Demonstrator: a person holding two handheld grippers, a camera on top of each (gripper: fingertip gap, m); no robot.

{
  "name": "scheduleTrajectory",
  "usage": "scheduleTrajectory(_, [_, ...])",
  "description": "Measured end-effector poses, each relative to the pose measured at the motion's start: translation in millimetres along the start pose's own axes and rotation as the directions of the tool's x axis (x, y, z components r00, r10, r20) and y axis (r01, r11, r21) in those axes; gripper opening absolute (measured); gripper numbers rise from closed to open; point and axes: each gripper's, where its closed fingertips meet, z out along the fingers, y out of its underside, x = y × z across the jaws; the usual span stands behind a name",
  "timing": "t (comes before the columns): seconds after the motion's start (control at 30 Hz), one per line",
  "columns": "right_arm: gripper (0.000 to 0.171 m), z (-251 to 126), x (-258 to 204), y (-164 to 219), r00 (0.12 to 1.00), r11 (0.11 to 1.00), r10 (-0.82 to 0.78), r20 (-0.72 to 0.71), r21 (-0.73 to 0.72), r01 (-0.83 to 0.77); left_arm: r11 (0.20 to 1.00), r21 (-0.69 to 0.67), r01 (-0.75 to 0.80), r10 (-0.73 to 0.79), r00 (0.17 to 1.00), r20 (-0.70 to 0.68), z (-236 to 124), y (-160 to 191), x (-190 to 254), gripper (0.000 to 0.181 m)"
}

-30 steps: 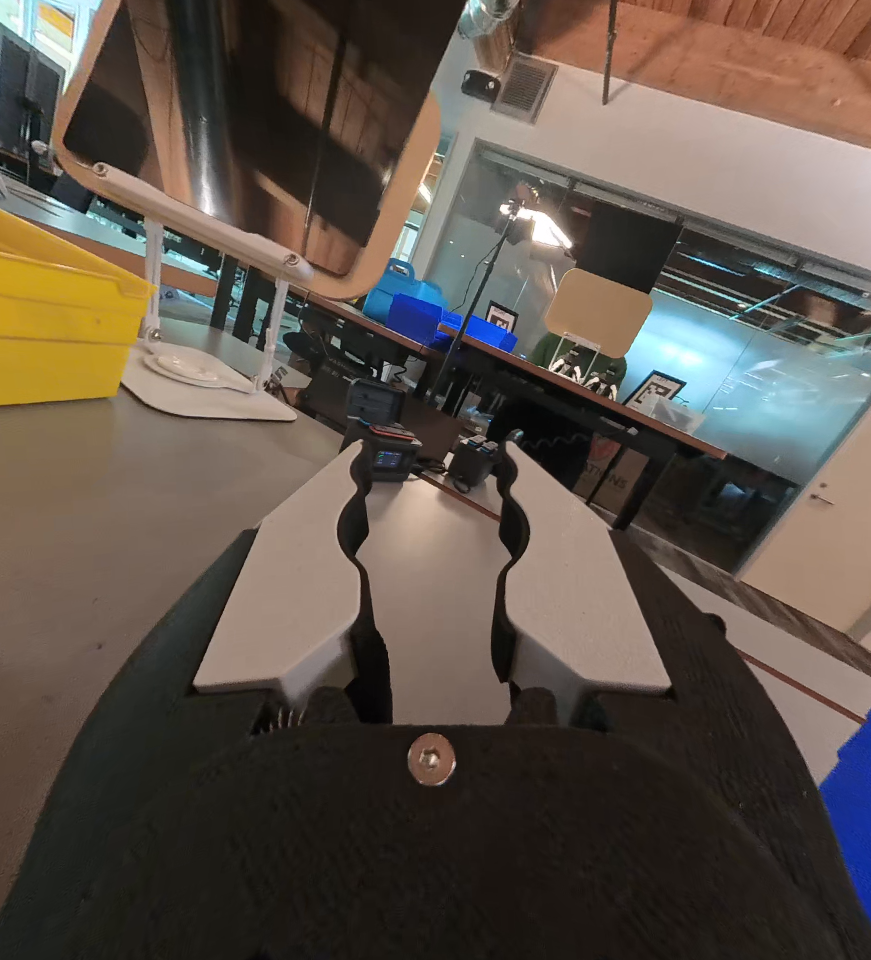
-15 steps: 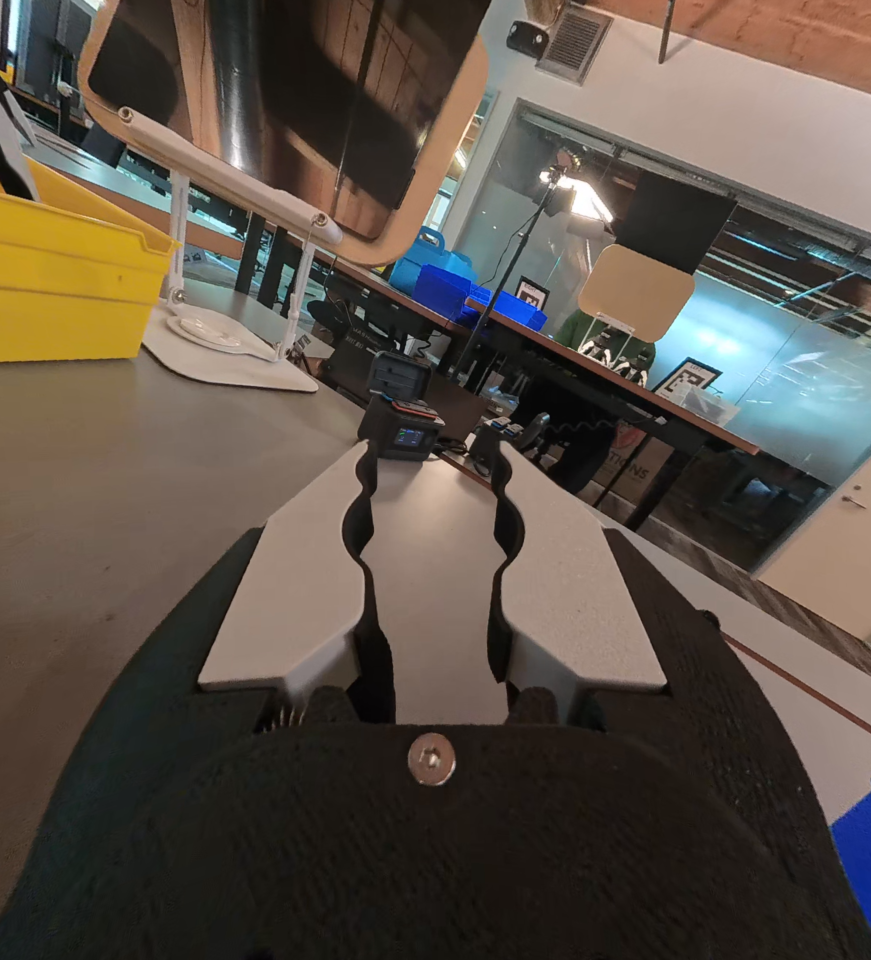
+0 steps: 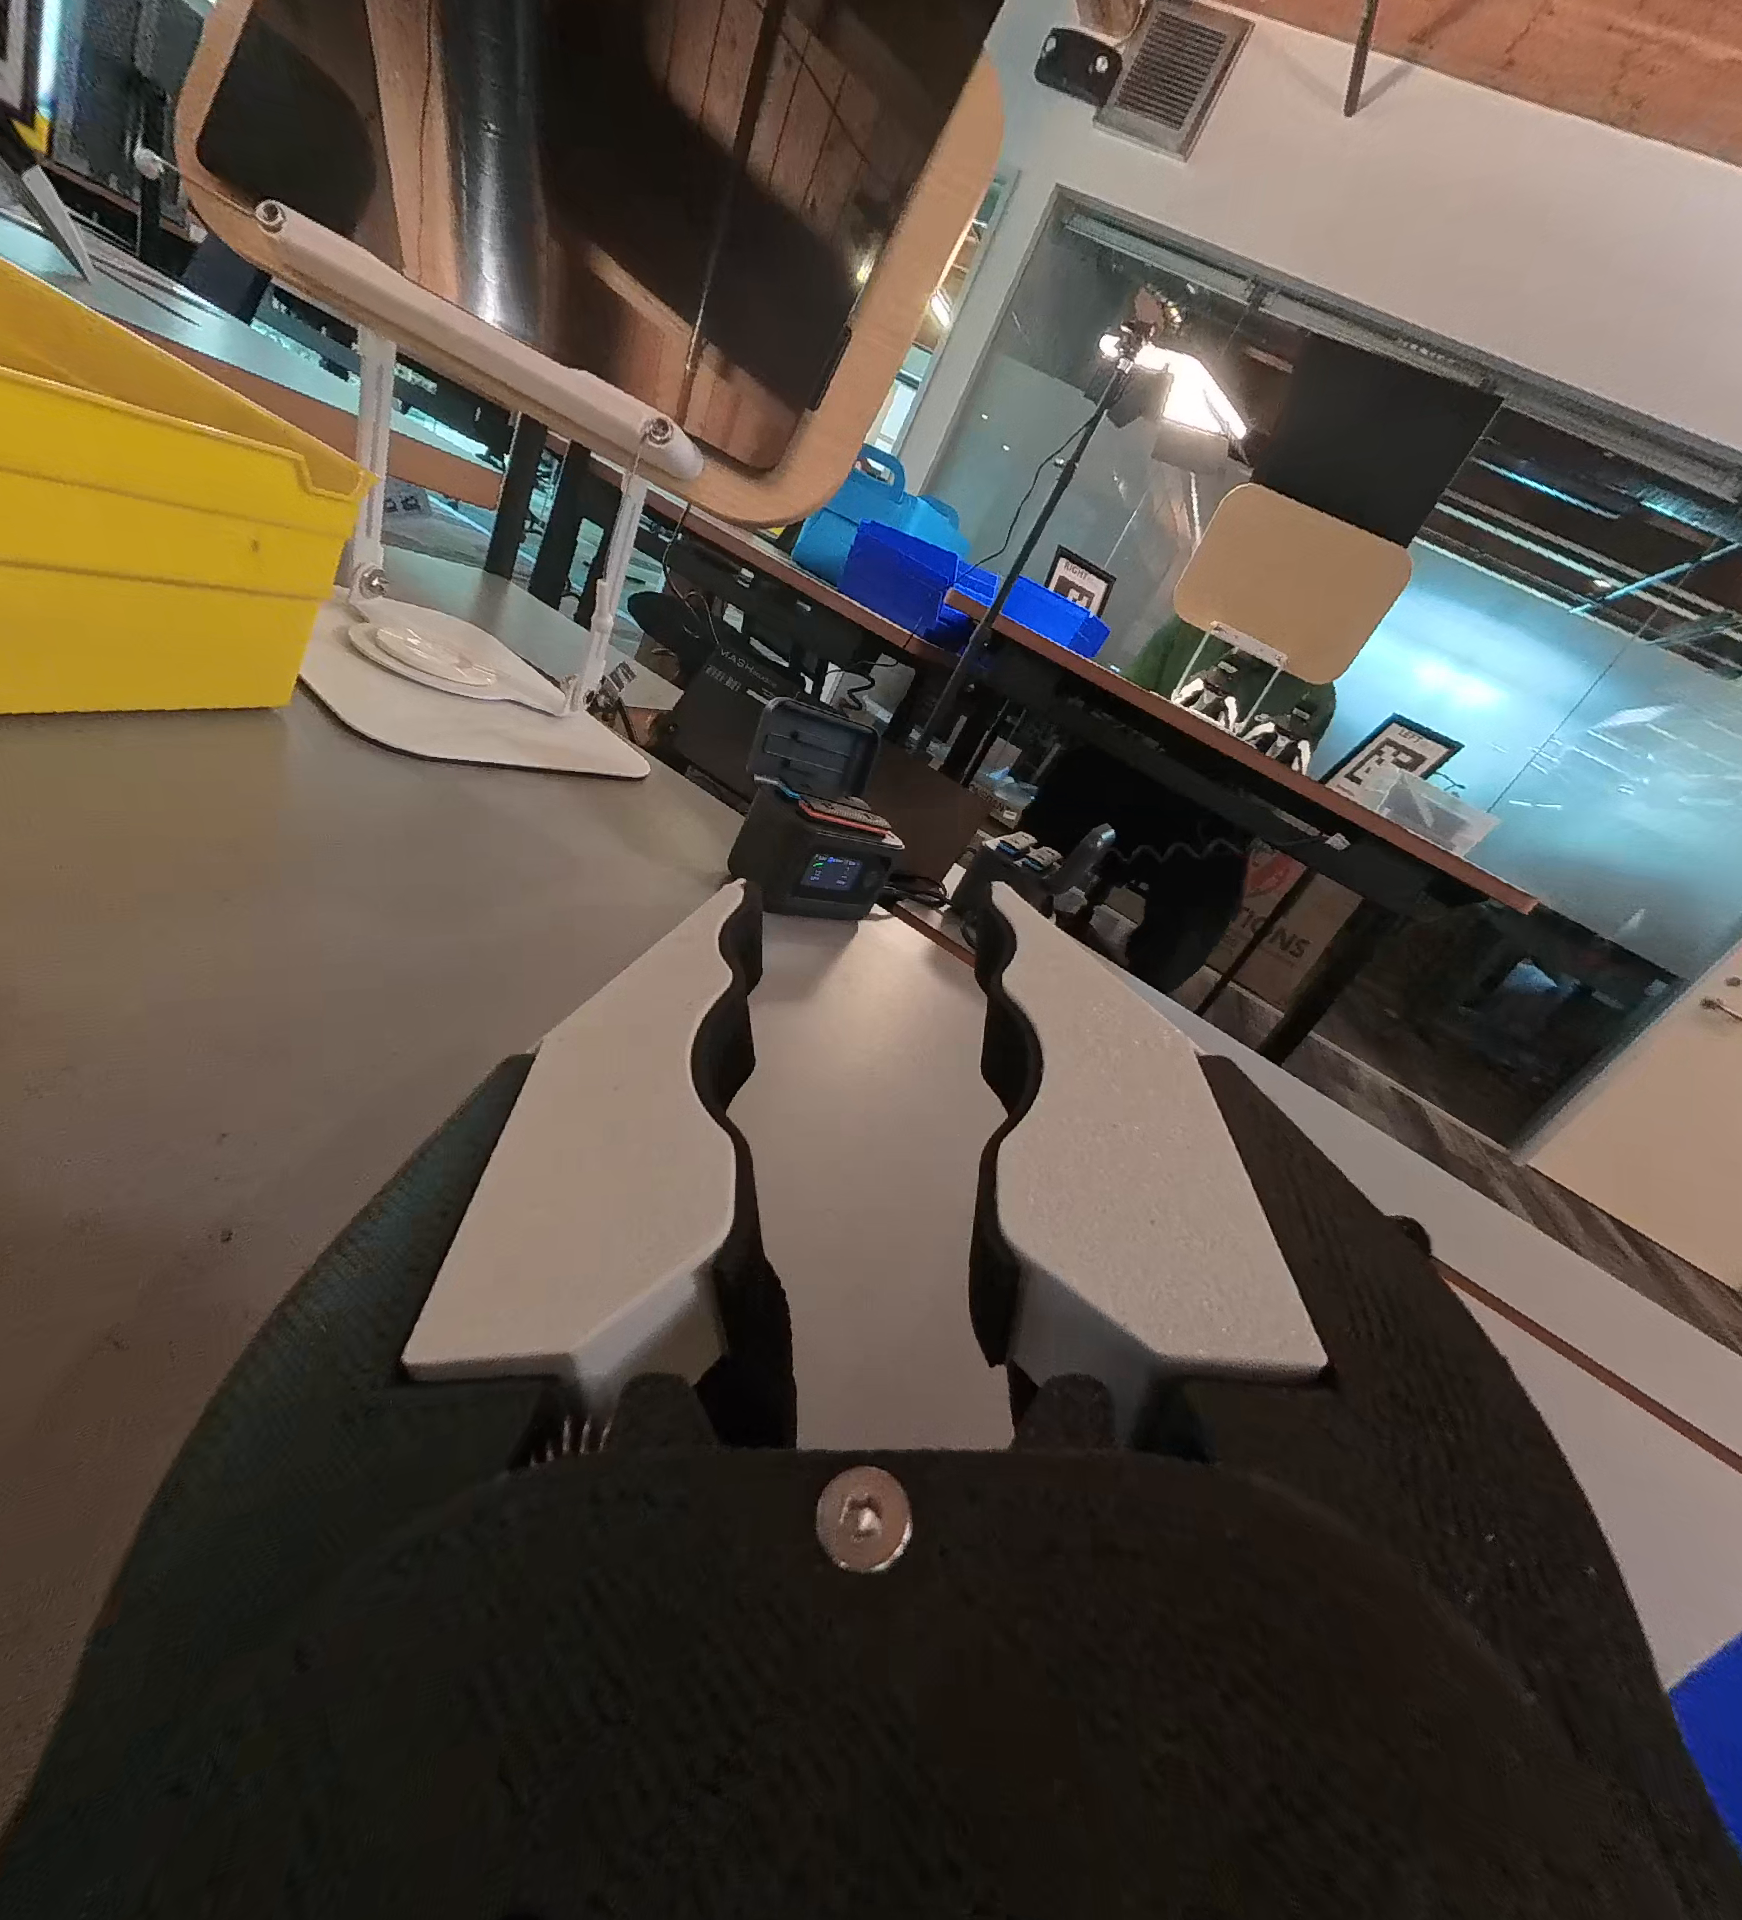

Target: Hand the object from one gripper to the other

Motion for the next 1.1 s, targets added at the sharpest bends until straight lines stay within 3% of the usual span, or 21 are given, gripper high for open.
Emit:
scheduleTrajectory(0.03, [0.04,0,0,-1,1.0,1.0,0.001,0.003,0.001,-0.001,0.998,0.063,0.013,-0.012,1.0,-0.006,-10,-17,2,0.0])
scheduleTrajectory(0.13, [0.039,1,-2,-4,1.0,1.0,0.013,0.028,0.005,-0.013,0.966,0.254,0.053,-0.037,0.997,-0.068,-35,-72,29,0.0])
scheduleTrajectory(0.27, [0.04,4,-11,-4,0.991,0.998,0.065,0.121,-0.033,-0.062,0.905,0.418,0.075,0.006,0.982,-0.189,-45,-129,101,0.0])
scheduleTrajectory(0.43, [0.04,1,-16,-4,0.972,0.997,0.072,0.223,-0.004,-0.073,0.798,0.554,0.238,-0.029,0.933,-0.359,-19,-168,184,0.0])
scheduleTrajectory(0.57, [0.041,-8,-10,-19,0.928,0.971,0.191,0.32,0.078,-0.227,0.67,0.606,0.429,-0.069,0.849,-0.524,10,-178,223,0.0])
scheduleTrajectory(0.67, [0.046,-20,-8,-32,0.815,0.899,0.337,0.47,0.096,-0.428,0.625,0.54,0.563,-0.029,0.708,-0.705,29,-175,253,0.0])
scheduleTrajectory(0.73, [0.06,-23,-13,-32,0.704,0.847,0.432,0.564,0.014,-0.531,0.624,0.477,0.618,0.031,0.591,-0.806,34,-174,274,0.0])
scheduleTrajectory(0.77, [0.066,-19,-11,-27,0.695,0.835,0.468,0.545,-0.016,-0.549,0.629,0.449,0.634,0.079,0.523,-0.849,33,-174,285,0.0])
scheduleTrajectory(0.87, [0.07,-11,-6,-15,0.768,0.874,0.435,0.471,-0.015,-0.486,0.653,0.401,0.643,0.188,0.376,-0.908,28,-170,311,0.0])
scheduleTrajectory(0.9, [0.063,-10,-6,-12,0.785,0.888,0.416,0.46,-0.017,-0.46,0.664,0.4,0.632,0.207,0.358,-0.911,30,-168,318,0.0])
scheduleTrajectory(0.97, [0.033,-8,-3,-7,0.828,0.917,0.368,0.423,-0.016,-0.4,0.673,0.393,0.627,0.239,0.319,-0.917,30,-166,325,0.0])
scheduleTrajectory(1.1, [0.037,-11,-3,-12,0.839,0.927,0.333,0.431,0.013,-0.375,0.669,0.343,0.66,0.281,0.203,-0.938,22,-167,326,0.0])
